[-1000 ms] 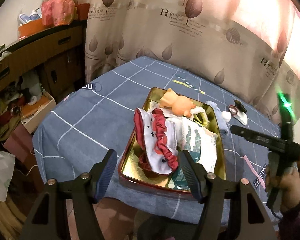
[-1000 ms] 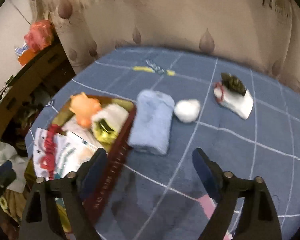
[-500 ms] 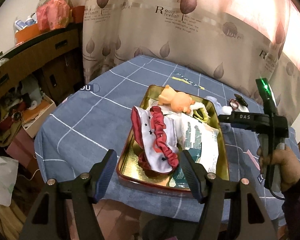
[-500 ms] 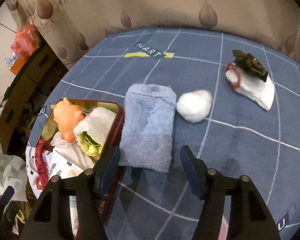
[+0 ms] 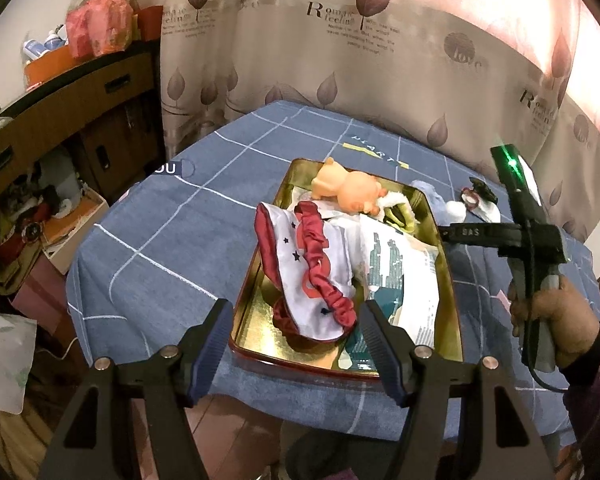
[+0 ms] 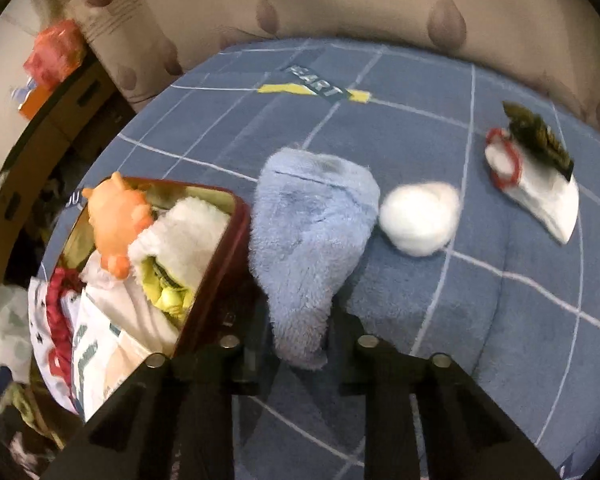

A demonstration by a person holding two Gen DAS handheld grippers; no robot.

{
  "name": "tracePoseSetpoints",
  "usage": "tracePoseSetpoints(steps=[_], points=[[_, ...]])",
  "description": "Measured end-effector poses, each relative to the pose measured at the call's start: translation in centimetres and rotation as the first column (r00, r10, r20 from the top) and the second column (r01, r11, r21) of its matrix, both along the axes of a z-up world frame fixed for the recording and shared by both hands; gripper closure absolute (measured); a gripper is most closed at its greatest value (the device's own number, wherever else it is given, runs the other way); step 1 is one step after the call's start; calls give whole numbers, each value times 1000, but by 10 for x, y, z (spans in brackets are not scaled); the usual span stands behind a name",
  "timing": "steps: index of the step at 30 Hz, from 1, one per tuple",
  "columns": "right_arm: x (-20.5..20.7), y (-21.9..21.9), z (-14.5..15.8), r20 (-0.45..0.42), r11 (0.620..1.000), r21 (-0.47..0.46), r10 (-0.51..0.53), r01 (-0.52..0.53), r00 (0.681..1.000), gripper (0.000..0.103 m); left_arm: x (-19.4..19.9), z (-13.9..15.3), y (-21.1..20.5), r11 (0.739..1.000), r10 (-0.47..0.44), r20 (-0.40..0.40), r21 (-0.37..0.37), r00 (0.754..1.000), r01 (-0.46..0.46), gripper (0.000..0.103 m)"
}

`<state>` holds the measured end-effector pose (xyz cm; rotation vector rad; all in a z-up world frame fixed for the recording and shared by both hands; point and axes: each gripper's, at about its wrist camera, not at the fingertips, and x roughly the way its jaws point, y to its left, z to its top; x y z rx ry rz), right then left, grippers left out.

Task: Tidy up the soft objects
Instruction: 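Grasp the blue fluffy slipper with the right tool and lift it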

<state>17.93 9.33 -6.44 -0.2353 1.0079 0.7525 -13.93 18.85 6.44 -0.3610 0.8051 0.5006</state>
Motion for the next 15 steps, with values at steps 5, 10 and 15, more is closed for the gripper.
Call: tracePoseSetpoints(steps=[5, 10, 15], points=[[-25, -40, 16, 36, 999, 53, 6, -8, 999, 86, 0, 0, -1, 1000, -1, -7, -1, 1000, 1, 36], [-52, -133, 35, 70, 991, 98, -101, 94, 992, 86, 0, 1, -2, 1000, -3, -1, 6, 1000, 3, 36], [-38, -226, 37, 85, 956, 90, -285, 278, 955, 86, 1, 3, -13, 999, -36, 4, 25, 999, 36, 36]])
